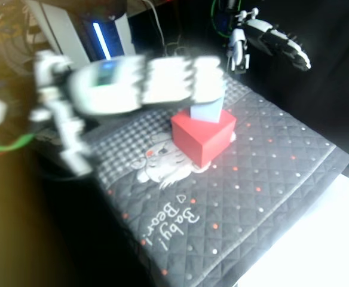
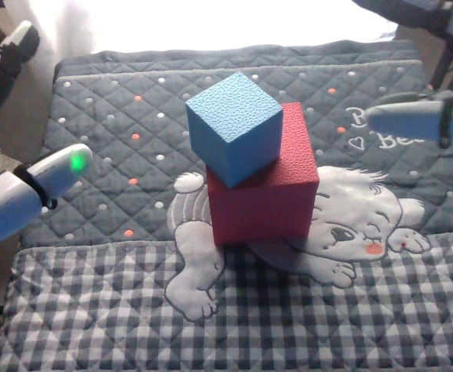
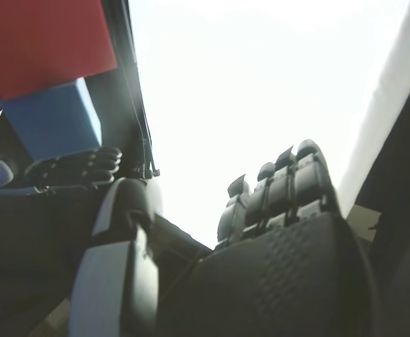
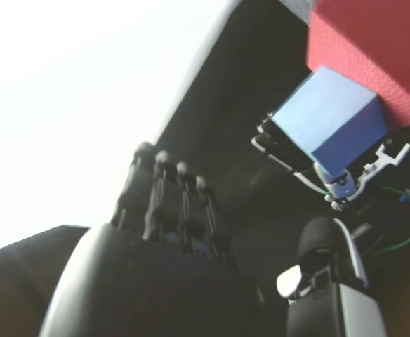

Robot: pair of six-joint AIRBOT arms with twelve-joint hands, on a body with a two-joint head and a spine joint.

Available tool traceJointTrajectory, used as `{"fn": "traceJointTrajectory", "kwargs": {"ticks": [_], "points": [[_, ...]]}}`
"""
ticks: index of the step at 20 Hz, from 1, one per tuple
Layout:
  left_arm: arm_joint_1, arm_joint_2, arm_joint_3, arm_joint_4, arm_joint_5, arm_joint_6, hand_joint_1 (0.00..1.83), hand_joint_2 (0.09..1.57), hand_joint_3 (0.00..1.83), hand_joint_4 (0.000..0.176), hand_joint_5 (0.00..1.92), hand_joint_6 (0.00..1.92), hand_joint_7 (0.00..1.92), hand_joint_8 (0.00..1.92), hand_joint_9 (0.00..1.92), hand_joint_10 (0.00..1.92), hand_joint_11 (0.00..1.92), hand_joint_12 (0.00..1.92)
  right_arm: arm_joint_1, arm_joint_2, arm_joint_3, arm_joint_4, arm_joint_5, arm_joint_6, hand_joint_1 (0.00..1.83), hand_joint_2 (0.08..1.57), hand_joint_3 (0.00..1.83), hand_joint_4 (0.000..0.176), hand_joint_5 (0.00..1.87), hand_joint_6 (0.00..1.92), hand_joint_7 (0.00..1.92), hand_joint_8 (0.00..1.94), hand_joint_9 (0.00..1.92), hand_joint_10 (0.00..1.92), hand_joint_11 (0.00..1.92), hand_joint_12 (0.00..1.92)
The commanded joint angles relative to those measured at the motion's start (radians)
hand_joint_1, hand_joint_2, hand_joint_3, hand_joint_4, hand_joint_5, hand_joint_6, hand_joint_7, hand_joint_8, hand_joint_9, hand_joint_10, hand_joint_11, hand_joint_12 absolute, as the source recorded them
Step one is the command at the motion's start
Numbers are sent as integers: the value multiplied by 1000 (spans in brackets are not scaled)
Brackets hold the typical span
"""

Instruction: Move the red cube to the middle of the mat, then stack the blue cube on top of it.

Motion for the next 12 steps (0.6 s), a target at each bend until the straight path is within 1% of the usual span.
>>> {"fn": "traceJointTrajectory", "kwargs": {"ticks": [1, 2, 3, 4, 5, 6, 7, 8, 9, 10, 11, 12], "points": [[-6, 13, 1, 29, -138, -4, 626, 1140, 0, 156, 0, 0, 0, 0, 0, 0, 0, 0, -4, 22, -14, 49, 134, -23, 293, 1234, 0, 0, 0, 0, 0, 0, 0, 0, 0, 0], [-6, 21, 0, 38, -138, 1, 685, 1140, 0, 129, 0, 0, 0, 0, 0, 0, 0, 0, -30, 46, -23, 73, 136, -23, 301, 1201, 0, 24, 0, 0, 0, 0, 0, 0, 0, 0], [-6, 29, -3, 47, -138, 9, 705, 1135, 0, 100, 0, 0, 0, 0, 0, 0, 0, 0, -51, 62, -28, 94, 137, -23, 313, 1187, 0, 48, 0, 0, 0, 0, 0, 0, 0, 0], [-7, 39, -6, 57, -138, 19, 616, 1106, 0, 91, 0, 0, 0, 0, 0, 0, 0, 0, -74, 75, -35, 132, 143, -48, 345, 1207, 0, 43, 0, 0, 0, 0, 0, 0, 0, 0], [-8, 50, -7, 65, -138, 27, 504, 1082, 0, 95, 0, 0, 0, 0, 0, 0, 0, 0, -101, 96, -55, 185, 167, -113, 373, 1200, 0, 58, 0, 0, 0, 0, 0, 0, 0, 0], [-9, 56, -8, 70, -139, 30, 404, 986, 0, 144, 0, 0, 0, 0, 0, 0, 0, 0, -130, 120, -76, 227, 202, -172, 363, 1183, 0, 67, 0, 0, 0, 0, 0, 0, 0, 0], [-14, 66, -11, 78, -139, 38, 381, 943, 0, 170, 0, 0, 0, 0, 0, 0, 0, 0, -162, 148, -101, 275, 257, -226, 346, 1205, 0, 47, 0, 0, 0, 0, 0, 0, 0, 0], [-19, 75, -14, 83, -139, 47, 421, 938, 0, 175, 0, 0, 0, 0, 0, 0, 0, 0, -188, 168, -118, 305, 300, -253, 374, 1218, 0, 91, 0, 0, 0, 0, 0, 0, 0, 0], [-27, 91, -25, 94, -139, 68, 398, 944, 0, 176, 0, 0, 0, 0, 0, 0, 0, 0, -239, 200, -145, 360, 377, -297, 419, 1203, 0, 96, 0, 0, 0, 0, 0, 0, 0, 0], [-32, 102, -34, 103, -139, 81, 367, 978, 0, 176, 0, 0, 0, 0, 0, 0, 0, 0, -274, 215, -160, 388, 428, -325, 409, 1199, 0, 84, 0, 0, 0, 0, 0, 0, 0, 0], [-40, 111, -40, 121, -139, 97, 363, 991, 6, 176, 0, 0, 0, 0, 0, 0, 0, 0, -316, 228, -177, 423, 495, -366, 376, 1221, 0, 77, 0, 0, 0, 0, 0, 0, 0, 0], [-53, 120, -40, 140, -139, 105, 335, 1022, 19, 176, 0, 0, 0, 0, 0, 0, 0, 0, -360, 239, -197, 458, 577, -413, 408, 1236, 7, 63, 0, 0, 0, 0, 0, 0, 0, 0]]}}
